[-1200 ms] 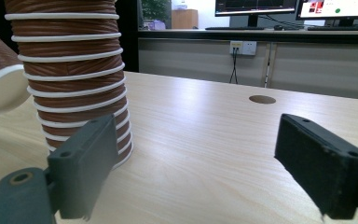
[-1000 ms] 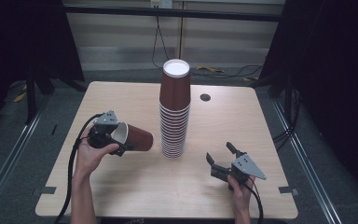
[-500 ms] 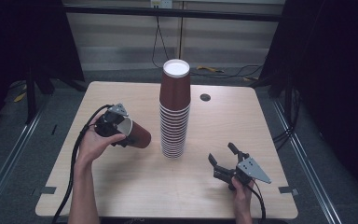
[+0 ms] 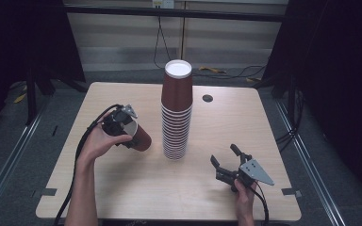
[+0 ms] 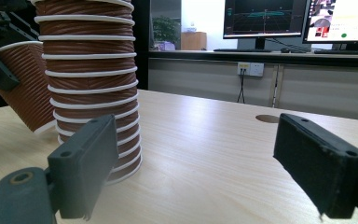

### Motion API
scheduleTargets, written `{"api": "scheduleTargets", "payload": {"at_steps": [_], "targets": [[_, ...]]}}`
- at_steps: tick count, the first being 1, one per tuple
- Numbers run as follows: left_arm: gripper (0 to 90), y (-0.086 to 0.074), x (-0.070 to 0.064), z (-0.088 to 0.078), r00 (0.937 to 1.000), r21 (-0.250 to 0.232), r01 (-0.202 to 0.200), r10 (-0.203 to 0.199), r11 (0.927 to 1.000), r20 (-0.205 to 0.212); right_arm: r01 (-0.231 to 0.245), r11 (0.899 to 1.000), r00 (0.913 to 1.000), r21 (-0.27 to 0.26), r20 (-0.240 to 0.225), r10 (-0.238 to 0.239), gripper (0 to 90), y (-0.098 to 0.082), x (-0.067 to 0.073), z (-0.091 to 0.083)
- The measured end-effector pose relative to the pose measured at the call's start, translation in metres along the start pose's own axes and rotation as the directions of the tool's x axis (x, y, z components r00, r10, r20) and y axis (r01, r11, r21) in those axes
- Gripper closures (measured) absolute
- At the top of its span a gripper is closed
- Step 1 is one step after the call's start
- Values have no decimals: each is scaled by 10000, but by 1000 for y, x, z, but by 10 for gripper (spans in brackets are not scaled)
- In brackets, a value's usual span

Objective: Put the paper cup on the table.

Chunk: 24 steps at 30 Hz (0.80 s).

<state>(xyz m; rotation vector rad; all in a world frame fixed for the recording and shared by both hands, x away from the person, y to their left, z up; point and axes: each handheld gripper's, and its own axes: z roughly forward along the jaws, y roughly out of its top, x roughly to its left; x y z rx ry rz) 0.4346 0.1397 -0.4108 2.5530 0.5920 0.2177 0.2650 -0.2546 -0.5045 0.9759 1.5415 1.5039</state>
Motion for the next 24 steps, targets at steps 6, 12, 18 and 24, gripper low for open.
{"api": "scheduleTargets", "payload": {"at_steps": [6,12,18,24], "targets": [[37,3,8,3,9999,522,36,-29,9986,-136,-18,10000,10000,34,58,18,136,0,0,0],[27,11,7,14,9976,1112,-313,380,9933,-579,-34,10000,10000,33,43,34,136,0,0,0],[30,13,10,18,9996,689,-245,255,9973,-125,-39,10000,9999,65,126,38,137,0,0,0],[46,11,10,28,9998,713,-138,126,9974,176,-36,10000,9999,40,102,36,137,0,0,0]]}}
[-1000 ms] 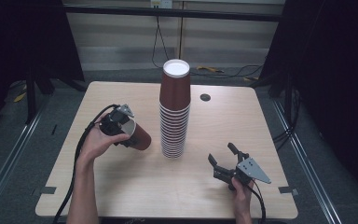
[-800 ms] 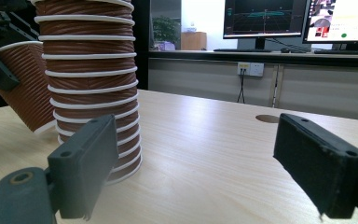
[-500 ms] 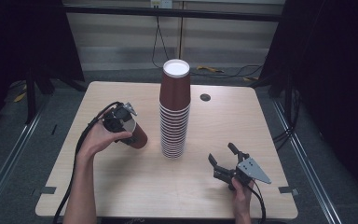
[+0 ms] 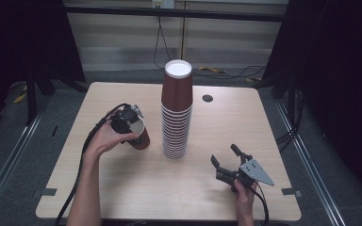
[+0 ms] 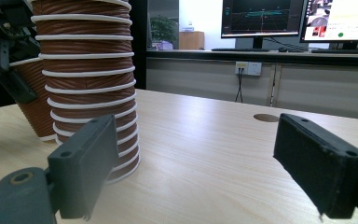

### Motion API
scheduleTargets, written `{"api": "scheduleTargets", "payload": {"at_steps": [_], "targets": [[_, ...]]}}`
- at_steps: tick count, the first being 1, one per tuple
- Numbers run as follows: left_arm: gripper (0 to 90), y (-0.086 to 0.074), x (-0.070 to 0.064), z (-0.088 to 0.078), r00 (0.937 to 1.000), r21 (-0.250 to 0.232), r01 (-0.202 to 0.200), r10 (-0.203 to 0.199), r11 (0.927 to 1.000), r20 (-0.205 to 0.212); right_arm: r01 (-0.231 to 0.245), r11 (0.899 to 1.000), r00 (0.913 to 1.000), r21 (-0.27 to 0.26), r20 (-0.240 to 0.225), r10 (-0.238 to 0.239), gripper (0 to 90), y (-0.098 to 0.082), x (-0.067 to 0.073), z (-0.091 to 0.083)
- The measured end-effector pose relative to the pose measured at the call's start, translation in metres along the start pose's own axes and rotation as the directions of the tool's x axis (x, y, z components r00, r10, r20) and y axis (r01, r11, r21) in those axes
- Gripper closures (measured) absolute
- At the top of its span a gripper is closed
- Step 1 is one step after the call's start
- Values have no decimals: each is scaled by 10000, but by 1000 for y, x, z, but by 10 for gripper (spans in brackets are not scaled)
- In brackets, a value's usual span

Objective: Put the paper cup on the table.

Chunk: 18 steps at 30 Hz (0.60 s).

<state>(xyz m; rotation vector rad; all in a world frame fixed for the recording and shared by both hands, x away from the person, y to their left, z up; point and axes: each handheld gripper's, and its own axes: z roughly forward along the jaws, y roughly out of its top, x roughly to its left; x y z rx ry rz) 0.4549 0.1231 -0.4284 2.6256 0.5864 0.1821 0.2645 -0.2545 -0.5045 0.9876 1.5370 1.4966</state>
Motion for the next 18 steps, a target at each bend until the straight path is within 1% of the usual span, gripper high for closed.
{"api": "scheduleTargets", "payload": {"at_steps": [1,2,3,5,6,7,8,9,10,11,12,13,14,15,16,17,18], "targets": [[59,-2,1,2,9998,-157,155,-154,9998,99,1,10000,10000,23,13,-1,137,0,0,0],[67,-2,1,2,9998,-157,155,-154,9998,99,1,10000,10000,23,13,-1,137,0,0,0],[67,-2,1,3,9999,-125,97,-96,9999,55,-2,10000,10000,24,13,2,137,0,0,0],[87,-4,1,7,9996,-188,296,-296,9994,-16,-1,10000,10000,20,15,1,137,0,0,0],[122,-4,2,8,9995,-128,317,-318,9994,-64,-4,10000,10000,22,14,4,137,0,0,0],[123,-5,3,9,9992,-180,407,-407,9990,-15,-2,10000,10000,25,13,2,137,0,0,0],[123,-6,3,10,9992,-250,400,-399,9989,22,-2,10000,10000,25,13,2,137,0,0,0],[121,-7,3,10,9987,-360,507,-506,9981,38,-2,10000,10000,21,15,2,137,0,0,0],[123,-7,3,10,9988,-423,500,-499,9979,32,-2,10000,10000,22,16,2,137,0,0,0],[123,-8,3,10,9993,-454,374,-373,9983,45,-2,10000,10000,23,17,2,137,0,0,0],[126,-8,4,10,9991,-455,410,-406,9981,103,8,10000,10000,21,16,-8,137,0,0,0],[130,-11,5,11,9988,-623,466,-454,9970,201,-5,10000,10000,24,17,5,137,0,0,0],[133,-11,5,11,9988,-623,466,-454,9970,201,-4,10000,10000,25,15,4,137,0,0,0],[140,-13,5,12,9987,-701,414,-391,9967,334,-3,10000,10000,23,16,3,137,0,0,0],[144,-13,5,12,9987,-701,414,-391,9967,334,-3,10000,10000,23,16,3,137,0,0,0],[144,-14,5,13,9982,-700,393,-360,9968,481,-2,10000,10000,23,16,2,137,0,0,0],[151,-16,4,15,9973,-783,557,-517,9954,527,-2,10000,10000,19,13,2,137,0,0,0]]}}
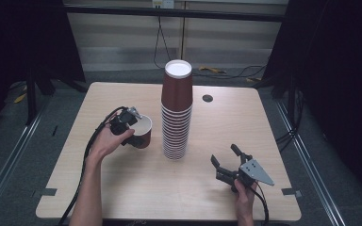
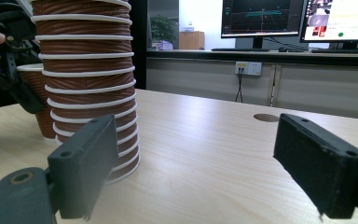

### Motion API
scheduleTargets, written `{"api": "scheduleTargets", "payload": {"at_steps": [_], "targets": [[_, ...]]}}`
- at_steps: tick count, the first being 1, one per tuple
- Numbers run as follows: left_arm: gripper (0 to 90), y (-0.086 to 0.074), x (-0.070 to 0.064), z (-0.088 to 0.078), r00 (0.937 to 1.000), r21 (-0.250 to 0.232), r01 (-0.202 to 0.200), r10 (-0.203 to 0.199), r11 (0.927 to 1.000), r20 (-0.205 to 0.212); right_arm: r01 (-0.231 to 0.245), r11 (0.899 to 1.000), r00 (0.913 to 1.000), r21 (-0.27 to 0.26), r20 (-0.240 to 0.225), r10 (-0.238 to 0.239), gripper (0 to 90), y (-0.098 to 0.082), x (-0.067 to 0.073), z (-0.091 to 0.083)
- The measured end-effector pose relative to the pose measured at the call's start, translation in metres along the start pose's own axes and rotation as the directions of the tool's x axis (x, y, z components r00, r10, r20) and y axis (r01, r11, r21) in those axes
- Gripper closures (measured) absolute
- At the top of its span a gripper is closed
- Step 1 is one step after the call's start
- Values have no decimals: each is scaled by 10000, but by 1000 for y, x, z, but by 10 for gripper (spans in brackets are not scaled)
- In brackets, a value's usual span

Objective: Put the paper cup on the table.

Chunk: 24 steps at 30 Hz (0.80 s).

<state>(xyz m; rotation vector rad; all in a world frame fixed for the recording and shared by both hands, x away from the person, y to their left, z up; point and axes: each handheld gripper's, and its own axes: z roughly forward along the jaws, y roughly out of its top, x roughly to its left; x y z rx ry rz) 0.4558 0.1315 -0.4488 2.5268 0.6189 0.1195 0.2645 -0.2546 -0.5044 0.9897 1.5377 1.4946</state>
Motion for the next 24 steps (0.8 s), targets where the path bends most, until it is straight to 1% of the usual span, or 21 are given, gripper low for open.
{"api": "scheduleTargets", "payload": {"at_steps": [1,2,3,4,6,7,8,9,11,12,13,15,16,17,18,19,20,21,22,23,24], "targets": [[158,-2,0,1,9998,192,-207,208,9996,-41,-2,10000,10000,6,3,2,137,0,0,0],[158,-2,0,1,9998,192,-207,208,9996,-41,4,10000,10000,2,0,-4,137,0,0,0],[158,-4,0,3,10000,89,-97,97,9999,18,4,10000,10000,2,0,-4,137,0,0,0],[157,-5,0,4,9999,85,-112,112,9999,47,2,10000,10000,4,0,-2,137,0,0,0],[157,-9,0,6,9999,-29,38,-38,10000,101,5,10000,10000,1,3,-5,137,0,0,0],[157,-11,1,5,9998,8,-144,144,9999,153,2,10000,10000,2,0,-2,137,0,0,0],[157,-13,0,6,9999,-211,36,-32,9998,158,2,10000,10000,2,0,-2,137,0,0,0],[158,-15,0,5,9999,-355,87,-83,9993,132,5,10000,10000,4,0,-5,138,0,0,0],[159,-20,0,4,9999,-646,47,-37,9979,149,-3,10000,10000,4,0,3,138,0,0,0],[162,-22,-1,3,9999,-876,131,-124,9961,76,0,10000,10000,3,-1,0,138,0,0,0],[164,-24,-1,2,9999,-983,103,-110,9951,-59,2,10000,10000,6,0,-2,138,0,0,0],[165,-27,-2,0,9998,-1007,69,-85,9949,-157,6,10000,10000,3,1,-6,138,0,0,0],[165,-29,-3,0,9995,-1103,228,-249,9936,-171,6,10000,10000,3,1,-6,138,0,0,0],[163,-31,-3,0,9988,-1282,438,-464,9908,-171,7,10000,10000,5,2,-7,138,0,0,0],[163,-31,-3,0,9988,-1282,438,-464,9908,-171,7,10000,10000,5,2,-7,138,0,0,0],[163,-34,-3,1,9979,-1402,584,-618,9884,-193,6,10000,10000,4,1,-6,138,0,0,0],[163,-34,-3,1,9979,-1402,584,-618,9884,-193,6,10000,10000,4,1,-6,138,0,0,0],[163,-36,-3,1,9977,-1507,618,-654,9866,-194,6,10000,10000,3,3,-6,138,0,0,0],[163,-41,-2,-1,9979,-1667,578,-617,9843,-182,6,10000,10000,3,2,-6,138,0,0,0],[164,-43,-5,0,9953,-2044,894,-950,9748,-177,2,10000,10000,6,1,-2,138,0,0,0],[164,-43,-5,0,9953,-2044,894,-950,9748,-177,2,10000,10000,6,1,-2,138,0,0,0]]}}
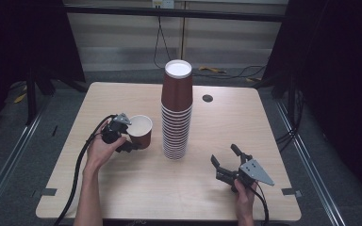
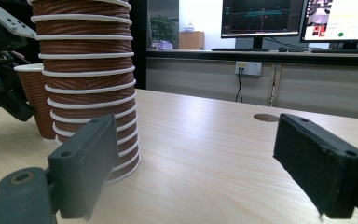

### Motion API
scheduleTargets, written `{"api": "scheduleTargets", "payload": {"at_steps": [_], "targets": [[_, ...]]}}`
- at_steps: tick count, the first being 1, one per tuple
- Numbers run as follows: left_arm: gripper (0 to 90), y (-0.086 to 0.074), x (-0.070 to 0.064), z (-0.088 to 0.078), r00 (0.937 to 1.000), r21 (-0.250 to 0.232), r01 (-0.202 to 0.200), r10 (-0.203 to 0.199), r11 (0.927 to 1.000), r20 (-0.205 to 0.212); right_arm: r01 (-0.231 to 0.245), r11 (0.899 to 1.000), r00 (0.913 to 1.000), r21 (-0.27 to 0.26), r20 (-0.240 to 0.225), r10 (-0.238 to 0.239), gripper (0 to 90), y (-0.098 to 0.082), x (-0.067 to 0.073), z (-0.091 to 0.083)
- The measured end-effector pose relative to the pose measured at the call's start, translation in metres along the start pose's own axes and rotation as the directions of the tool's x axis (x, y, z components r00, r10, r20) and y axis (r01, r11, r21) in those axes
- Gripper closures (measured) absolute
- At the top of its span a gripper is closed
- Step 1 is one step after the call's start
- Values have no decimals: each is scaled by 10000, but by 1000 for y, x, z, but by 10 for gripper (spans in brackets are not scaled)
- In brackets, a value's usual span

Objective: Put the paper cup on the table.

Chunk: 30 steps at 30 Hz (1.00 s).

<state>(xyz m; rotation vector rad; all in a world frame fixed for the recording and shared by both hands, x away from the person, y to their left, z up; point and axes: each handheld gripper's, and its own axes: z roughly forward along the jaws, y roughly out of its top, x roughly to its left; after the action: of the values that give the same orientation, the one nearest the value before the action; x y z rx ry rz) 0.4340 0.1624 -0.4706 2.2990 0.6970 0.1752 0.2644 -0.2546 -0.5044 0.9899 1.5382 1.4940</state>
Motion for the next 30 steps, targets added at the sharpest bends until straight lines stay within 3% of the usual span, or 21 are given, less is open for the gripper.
{"api": "scheduleTargets", "payload": {"at_steps": [1,2,4,8,9,10,11,12,16,18,19,20,21,22,23,24,26,28,30], "targets": [[164,-4,-2,-3,9998,-311,-155,152,9994,-102,-3,10000,10000,0,1,3,138,0,0,0],[164,-4,-2,-3,9998,-311,-155,152,9994,-102,-3,10000,10000,0,1,3,138,0,0,0],[163,-8,-5,-5,9999,-435,75,-80,9990,-106,2,10000,10000,-1,-1,-2,138,0,0,0],[164,-17,-11,-11,9997,-1032,114,-137,9946,-216,0,10000,10000,-1,-1,0,138,0,0,0],[164,-22,-15,-14,9993,-1669,381,-382,9852,26,3,10000,10000,-2,-1,-3,139,0,0,0],[164,-22,-15,-14,9993,-1669,381,-382,9852,26,3,10000,10000,-2,-1,-3,139,0,0,0],[164,-28,-19,-19,9985,-2128,492,-532,9759,-131,-3,10000,10000,-2,1,3,138,0,0,0],[164,-28,-19,-19,9985,-2128,492,-532,9759,-131,-3,10000,10000,-2,1,3,138,0,0,0],[164,-33,-29,-28,9984,-2860,471,-538,9571,-156,5,10000,10000,-3,0,-5,139,0,0,0],[164,-35,-33,-33,9975,-3263,481,-625,9440,-339,-4,10000,10000,0,-1,4,138,0,0,0],[164,-37,-38,-37,9956,-3629,299,-598,9314,-715,0,10000,10000,0,3,0,139,0,0,0],[164,-37,-38,-37,9956,-3629,299,-598,9314,-715,0,10000,10000,0,3,0,139,0,0,0],[164,-37,-42,-40,9939,-3870,223,-623,9218,-912,0,10000,10000,-2,-2,0,139,0,0,0],[164,-37,-42,-40,9939,-3870,223,-623,9218,-912,0,10000,10000,-2,-2,0,139,0,0,0],[164,-38,-46,-43,9932,-4120,152,-614,9111,-993,5,10000,10000,-4,0,-5,139,0,0,0],[164,-38,-46,-43,9932,-4120,152,-614,9111,-993,5,10000,10000,-4,0,-5,139,0,0,0],[164,-40,-51,-46,9926,-4453,61,-594,8953,-1057,-1,10000,10000,0,-1,1,139,0,0,0],[164,-43,-56,-47,9908,-4753,223,-829,8796,-1070,6,10000,10000,-3,0,-6,139,0,0,0],[164,-48,-61,-46,9888,-4936,215,-915,8695,-1182,6,10000,10000,-4,-1,-6,139,0,0,0]]}}
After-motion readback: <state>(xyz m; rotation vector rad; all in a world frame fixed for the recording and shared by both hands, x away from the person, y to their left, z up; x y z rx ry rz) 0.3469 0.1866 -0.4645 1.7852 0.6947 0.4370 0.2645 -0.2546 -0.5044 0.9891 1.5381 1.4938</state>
